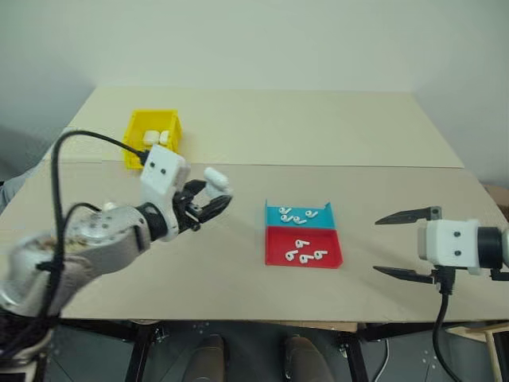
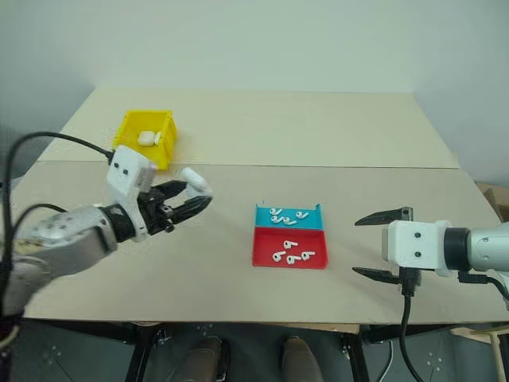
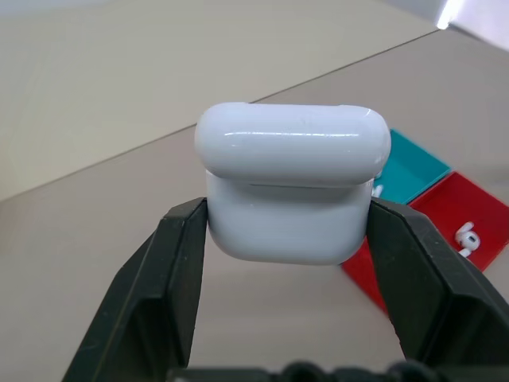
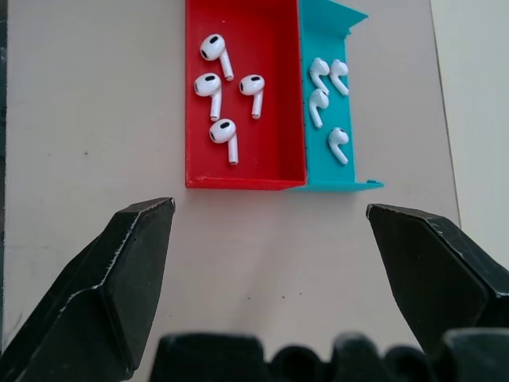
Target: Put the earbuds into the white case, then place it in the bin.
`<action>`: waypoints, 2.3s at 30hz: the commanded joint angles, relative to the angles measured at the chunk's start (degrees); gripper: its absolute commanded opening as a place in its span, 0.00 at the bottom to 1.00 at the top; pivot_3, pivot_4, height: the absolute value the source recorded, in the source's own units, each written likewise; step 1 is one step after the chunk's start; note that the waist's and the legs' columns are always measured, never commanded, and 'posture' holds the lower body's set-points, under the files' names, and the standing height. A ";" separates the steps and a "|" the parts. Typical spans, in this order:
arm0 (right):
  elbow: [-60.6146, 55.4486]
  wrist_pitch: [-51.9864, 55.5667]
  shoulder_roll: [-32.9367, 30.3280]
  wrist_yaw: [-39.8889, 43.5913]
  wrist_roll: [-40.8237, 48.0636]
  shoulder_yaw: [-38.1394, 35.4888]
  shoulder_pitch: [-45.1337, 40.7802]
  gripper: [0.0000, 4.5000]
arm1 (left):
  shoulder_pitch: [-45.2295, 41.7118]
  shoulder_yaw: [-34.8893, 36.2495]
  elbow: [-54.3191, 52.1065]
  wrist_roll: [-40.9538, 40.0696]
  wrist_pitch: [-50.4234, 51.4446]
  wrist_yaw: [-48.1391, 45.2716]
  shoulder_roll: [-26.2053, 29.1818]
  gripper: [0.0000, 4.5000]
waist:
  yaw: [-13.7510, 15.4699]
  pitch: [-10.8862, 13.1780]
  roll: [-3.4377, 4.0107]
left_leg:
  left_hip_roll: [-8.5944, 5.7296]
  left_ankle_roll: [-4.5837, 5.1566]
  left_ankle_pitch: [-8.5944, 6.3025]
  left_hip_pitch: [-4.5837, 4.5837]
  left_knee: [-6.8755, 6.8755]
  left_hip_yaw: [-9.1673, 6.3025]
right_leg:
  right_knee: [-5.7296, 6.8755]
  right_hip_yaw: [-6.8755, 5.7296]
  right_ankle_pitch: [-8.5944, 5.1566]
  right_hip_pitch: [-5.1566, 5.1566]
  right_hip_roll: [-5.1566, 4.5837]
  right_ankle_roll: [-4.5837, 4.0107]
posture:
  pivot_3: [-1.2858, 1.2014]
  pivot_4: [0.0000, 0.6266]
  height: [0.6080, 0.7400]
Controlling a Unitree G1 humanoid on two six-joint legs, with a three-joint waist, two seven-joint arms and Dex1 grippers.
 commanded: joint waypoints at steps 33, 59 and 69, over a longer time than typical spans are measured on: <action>-2.21 26.25 3.14 7.79 -16.72 54.16 -50.06 0.73 | 8.78 4.65 28.81 20.56 -45.44 -65.99 -25.26 0.62 | -1.41 -0.01 0.02 | 0.01 0.21 -0.01 -0.29 0.12 -0.34 | 0.15 -0.16 0.04 -0.22 -0.04 0.25 | 0.52 0.24 1.00; 10.41 11.89 13.81 15.23 -31.72 59.05 -49.33 0.54 | 13.78 5.67 23.72 23.20 -45.24 -62.23 -22.12 0.62 | -1.36 -0.01 0.03 | 0.03 0.23 -0.02 -0.24 0.13 -0.34 | 0.20 -0.20 0.04 -0.20 -0.03 0.23 | 0.52 0.24 1.00; 13.98 8.42 16.26 15.81 -34.13 58.67 -48.31 0.54 | 15.32 5.83 23.35 24.91 -46.69 -61.48 -22.07 0.62 | -1.39 -0.01 0.03 | 0.04 0.23 -0.02 -0.24 0.13 -0.34 | 0.20 -0.20 0.04 -0.20 -0.02 0.22 | 0.52 0.24 1.00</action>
